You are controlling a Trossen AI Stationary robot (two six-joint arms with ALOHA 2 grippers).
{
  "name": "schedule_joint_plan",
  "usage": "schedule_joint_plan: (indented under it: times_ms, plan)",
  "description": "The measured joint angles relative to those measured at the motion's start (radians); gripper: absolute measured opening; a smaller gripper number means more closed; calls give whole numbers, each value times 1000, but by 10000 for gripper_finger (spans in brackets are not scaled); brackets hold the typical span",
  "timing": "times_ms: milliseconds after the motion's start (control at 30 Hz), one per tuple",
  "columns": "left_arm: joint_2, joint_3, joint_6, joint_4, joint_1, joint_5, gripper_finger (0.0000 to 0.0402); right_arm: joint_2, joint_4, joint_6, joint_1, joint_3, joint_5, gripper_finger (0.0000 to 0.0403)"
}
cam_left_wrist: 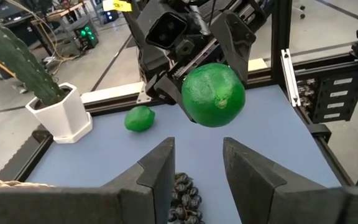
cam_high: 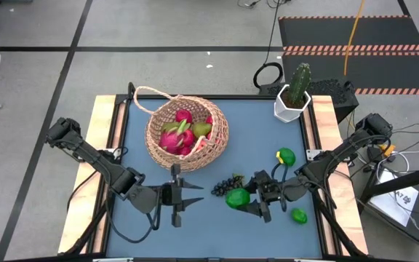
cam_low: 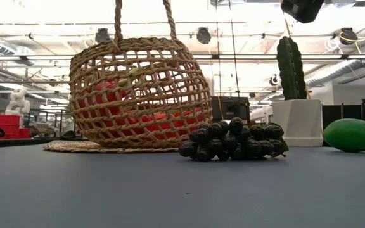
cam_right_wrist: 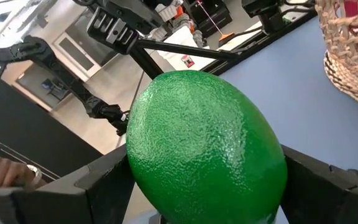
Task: Build produce basket
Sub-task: Put the green lime into the basket
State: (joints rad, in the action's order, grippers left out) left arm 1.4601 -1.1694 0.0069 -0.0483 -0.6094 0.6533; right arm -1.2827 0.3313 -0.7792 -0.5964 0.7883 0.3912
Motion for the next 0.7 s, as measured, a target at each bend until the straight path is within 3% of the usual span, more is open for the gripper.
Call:
schedule_joint_plan:
  times_ms: [467,700]
  plan:
    - [0,0,20,0,6,0,138,0,0,64,0,0,0,320]
    - [0,0,103,0,5,0,138,0,0,91,0,0,0,320]
